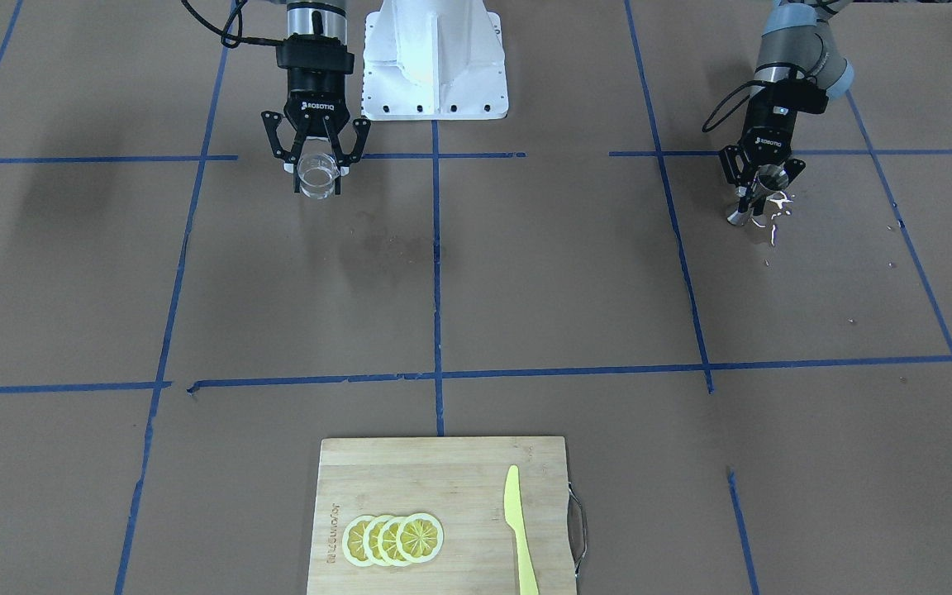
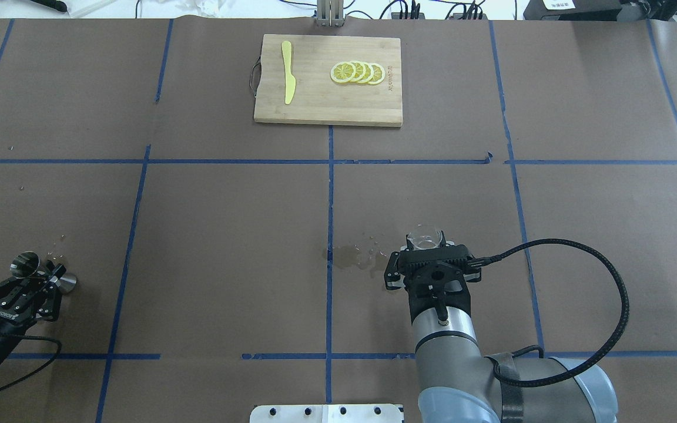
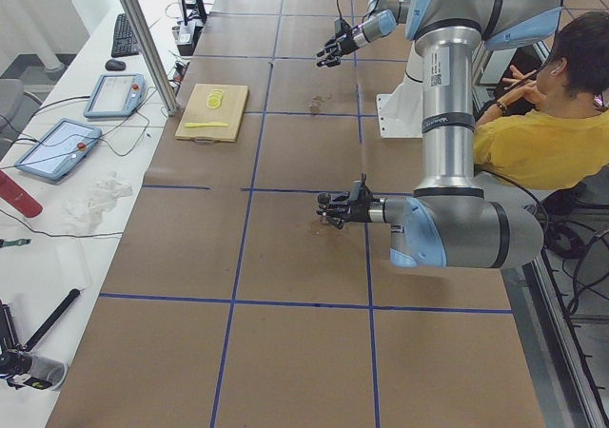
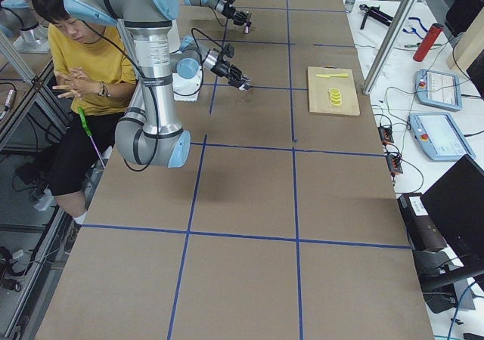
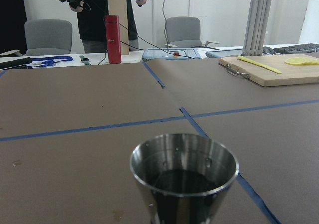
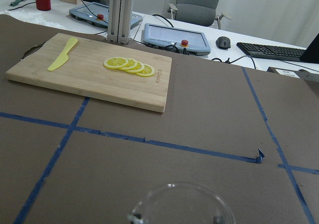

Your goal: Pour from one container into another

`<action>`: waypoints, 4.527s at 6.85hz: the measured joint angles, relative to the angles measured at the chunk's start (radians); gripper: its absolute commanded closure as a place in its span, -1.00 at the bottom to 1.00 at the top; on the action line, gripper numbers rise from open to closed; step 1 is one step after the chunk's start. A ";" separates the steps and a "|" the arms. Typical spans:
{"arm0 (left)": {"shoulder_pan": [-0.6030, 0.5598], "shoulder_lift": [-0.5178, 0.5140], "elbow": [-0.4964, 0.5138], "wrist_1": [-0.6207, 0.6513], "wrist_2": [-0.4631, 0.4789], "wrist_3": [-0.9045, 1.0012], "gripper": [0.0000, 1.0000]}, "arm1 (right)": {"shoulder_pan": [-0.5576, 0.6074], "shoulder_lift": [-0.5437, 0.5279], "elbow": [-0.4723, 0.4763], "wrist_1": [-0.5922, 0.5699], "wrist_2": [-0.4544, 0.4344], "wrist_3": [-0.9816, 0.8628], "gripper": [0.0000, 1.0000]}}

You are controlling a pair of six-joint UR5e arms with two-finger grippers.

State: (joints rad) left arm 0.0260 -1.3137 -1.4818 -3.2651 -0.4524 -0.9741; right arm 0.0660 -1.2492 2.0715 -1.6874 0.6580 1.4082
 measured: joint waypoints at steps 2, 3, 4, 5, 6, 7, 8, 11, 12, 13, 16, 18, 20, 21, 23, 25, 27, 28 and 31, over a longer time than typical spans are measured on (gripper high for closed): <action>0.000 -0.001 0.000 0.001 -0.010 0.000 -0.11 | -0.001 0.004 -0.001 0.000 0.000 0.000 1.00; 0.000 -0.001 0.000 0.001 -0.012 0.000 -0.99 | -0.002 0.007 -0.001 0.000 0.000 0.000 1.00; 0.000 -0.002 0.000 0.000 -0.012 0.001 -1.00 | -0.003 0.009 -0.002 0.000 0.000 0.000 1.00; 0.000 -0.002 0.001 0.000 -0.012 0.000 -1.00 | -0.004 0.009 -0.002 0.000 -0.001 0.000 1.00; 0.000 -0.002 0.002 0.000 -0.011 0.000 -1.00 | -0.004 0.010 -0.002 0.000 0.000 0.000 1.00; 0.000 -0.002 0.002 0.000 -0.011 0.001 -1.00 | -0.005 0.010 -0.002 -0.001 0.000 0.000 1.00; 0.000 -0.002 0.003 -0.001 -0.009 0.000 -1.00 | -0.005 0.010 -0.002 0.000 0.000 0.000 1.00; 0.000 -0.001 0.002 -0.009 -0.003 0.000 -1.00 | -0.005 0.011 0.001 0.000 -0.001 0.000 1.00; 0.002 0.001 0.002 -0.013 -0.002 0.000 -1.00 | -0.005 0.012 0.002 0.000 0.000 0.000 1.00; 0.005 0.006 0.002 -0.018 0.000 0.000 -1.00 | -0.005 0.013 0.003 0.000 0.000 0.000 1.00; 0.069 0.064 0.001 -0.111 0.020 0.006 -1.00 | -0.005 0.020 0.010 0.000 -0.001 0.000 1.00; 0.151 0.079 0.000 -0.151 0.048 0.013 -1.00 | -0.004 0.028 0.015 0.000 -0.001 0.000 1.00; 0.207 0.097 0.002 -0.170 0.068 0.015 -1.00 | -0.004 0.034 0.022 0.000 -0.001 0.000 1.00; 0.226 0.132 0.002 -0.200 0.076 0.015 -1.00 | -0.004 0.035 0.023 0.000 -0.001 -0.001 1.00; 0.244 0.181 0.013 -0.246 0.095 0.009 -1.00 | -0.004 0.035 0.023 0.000 -0.001 -0.001 1.00; 0.244 0.192 0.049 -0.344 0.126 0.000 -1.00 | -0.004 0.035 0.022 0.000 -0.001 -0.002 1.00; 0.198 0.202 0.088 -0.424 0.107 -0.002 -1.00 | -0.004 0.036 0.020 0.000 -0.001 -0.003 1.00; 0.140 0.204 0.099 -0.435 0.071 -0.002 -1.00 | -0.004 0.036 0.020 0.000 -0.001 -0.005 1.00; -0.097 0.193 0.126 -0.430 -0.146 0.010 -1.00 | -0.004 0.036 0.021 0.000 -0.001 -0.004 1.00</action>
State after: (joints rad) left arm -0.0714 -1.1203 -1.3557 -3.6956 -0.5983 -0.9645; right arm 0.0623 -1.2134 2.0923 -1.6874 0.6565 1.4042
